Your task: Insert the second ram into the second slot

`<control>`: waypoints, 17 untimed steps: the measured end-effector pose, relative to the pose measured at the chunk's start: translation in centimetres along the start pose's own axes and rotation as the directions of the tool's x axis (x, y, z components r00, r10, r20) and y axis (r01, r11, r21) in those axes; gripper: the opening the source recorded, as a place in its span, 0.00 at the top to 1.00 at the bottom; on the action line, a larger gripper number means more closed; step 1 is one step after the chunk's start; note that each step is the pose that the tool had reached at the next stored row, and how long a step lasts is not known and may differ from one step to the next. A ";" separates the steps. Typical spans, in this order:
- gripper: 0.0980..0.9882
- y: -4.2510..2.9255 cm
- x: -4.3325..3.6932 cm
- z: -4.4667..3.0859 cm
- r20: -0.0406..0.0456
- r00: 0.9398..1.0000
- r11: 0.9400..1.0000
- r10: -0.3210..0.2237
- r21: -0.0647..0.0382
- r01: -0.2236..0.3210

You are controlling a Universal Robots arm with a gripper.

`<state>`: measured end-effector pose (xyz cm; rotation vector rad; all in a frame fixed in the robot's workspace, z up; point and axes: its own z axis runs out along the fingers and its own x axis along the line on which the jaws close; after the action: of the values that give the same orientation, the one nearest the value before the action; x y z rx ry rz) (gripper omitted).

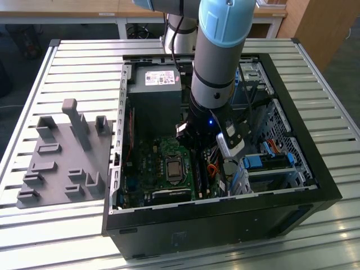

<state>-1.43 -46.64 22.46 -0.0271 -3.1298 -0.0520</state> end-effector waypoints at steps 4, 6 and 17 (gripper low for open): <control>0.98 -0.01 -0.01 0.02 0.000 1.000 1.000 0.003 0.000 -0.003; 0.98 -0.01 -0.01 0.01 0.000 1.000 1.000 0.003 0.000 -0.003; 0.98 -0.02 -0.01 0.04 0.000 1.000 1.000 0.003 0.000 -0.003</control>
<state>-1.42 -46.67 22.43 -0.0323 -3.1298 -0.0527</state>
